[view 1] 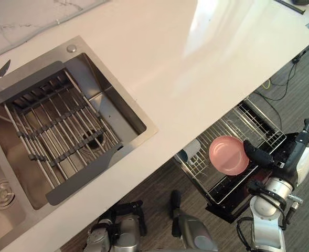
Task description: Walk over to the sink, pick up the cup, carry it to the dishwasher, place the cup inside the dishwasher, then close the dishwasher door
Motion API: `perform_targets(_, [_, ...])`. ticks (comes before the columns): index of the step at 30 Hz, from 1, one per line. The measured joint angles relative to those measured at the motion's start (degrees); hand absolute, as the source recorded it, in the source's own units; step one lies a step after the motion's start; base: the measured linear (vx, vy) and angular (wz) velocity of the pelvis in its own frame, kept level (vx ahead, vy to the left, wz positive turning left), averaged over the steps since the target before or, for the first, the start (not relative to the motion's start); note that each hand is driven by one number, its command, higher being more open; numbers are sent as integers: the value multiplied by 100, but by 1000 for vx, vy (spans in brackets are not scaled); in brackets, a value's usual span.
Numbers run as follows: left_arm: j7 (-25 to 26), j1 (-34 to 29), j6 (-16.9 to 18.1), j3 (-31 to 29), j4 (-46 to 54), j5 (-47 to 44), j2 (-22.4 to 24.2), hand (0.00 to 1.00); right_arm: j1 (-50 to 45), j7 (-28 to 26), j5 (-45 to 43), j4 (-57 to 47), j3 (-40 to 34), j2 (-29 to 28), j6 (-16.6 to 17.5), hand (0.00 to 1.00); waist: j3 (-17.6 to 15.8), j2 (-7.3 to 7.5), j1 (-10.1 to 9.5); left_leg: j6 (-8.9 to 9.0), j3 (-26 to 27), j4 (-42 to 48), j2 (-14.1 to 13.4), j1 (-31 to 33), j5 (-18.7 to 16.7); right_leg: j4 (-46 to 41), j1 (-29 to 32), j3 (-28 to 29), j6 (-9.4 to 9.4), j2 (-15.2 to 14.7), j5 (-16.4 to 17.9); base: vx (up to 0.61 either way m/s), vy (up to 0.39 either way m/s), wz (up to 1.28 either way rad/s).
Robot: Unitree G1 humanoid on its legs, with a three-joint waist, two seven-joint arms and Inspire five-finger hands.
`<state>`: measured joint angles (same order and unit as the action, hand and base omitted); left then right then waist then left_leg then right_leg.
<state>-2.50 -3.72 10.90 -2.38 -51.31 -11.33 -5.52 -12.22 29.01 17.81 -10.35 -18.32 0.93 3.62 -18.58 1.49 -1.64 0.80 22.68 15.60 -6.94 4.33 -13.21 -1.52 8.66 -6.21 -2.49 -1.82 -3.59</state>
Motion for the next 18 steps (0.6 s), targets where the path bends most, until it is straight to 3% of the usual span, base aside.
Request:
perform_targets(8, [9,-242,25,-62,-27,13,-1,100,-845,-43,-1267,733,-110,-449,137,100,319,61,132,97,178,-114,-116,-393,-9,-285,-167,-187,84,30,426,4,-42,3])
perform_targets(12, [-17,-306,30,-268,-135,9,83,100,-845,-91,-2058,1773,-139,-453,301,100,518,41,125,218,238,-169,-208,-590,-5,-560,-255,-373,90,47,492,49,-46,2])
perform_targets(18, [10,-343,107,-276,-184,77,164,100,-786,-486,-3203,2641,-159,-435,678,100,613,-75,115,242,328,-155,-246,-630,7,-633,-223,-375,135,55,538,-27,-35,-9])
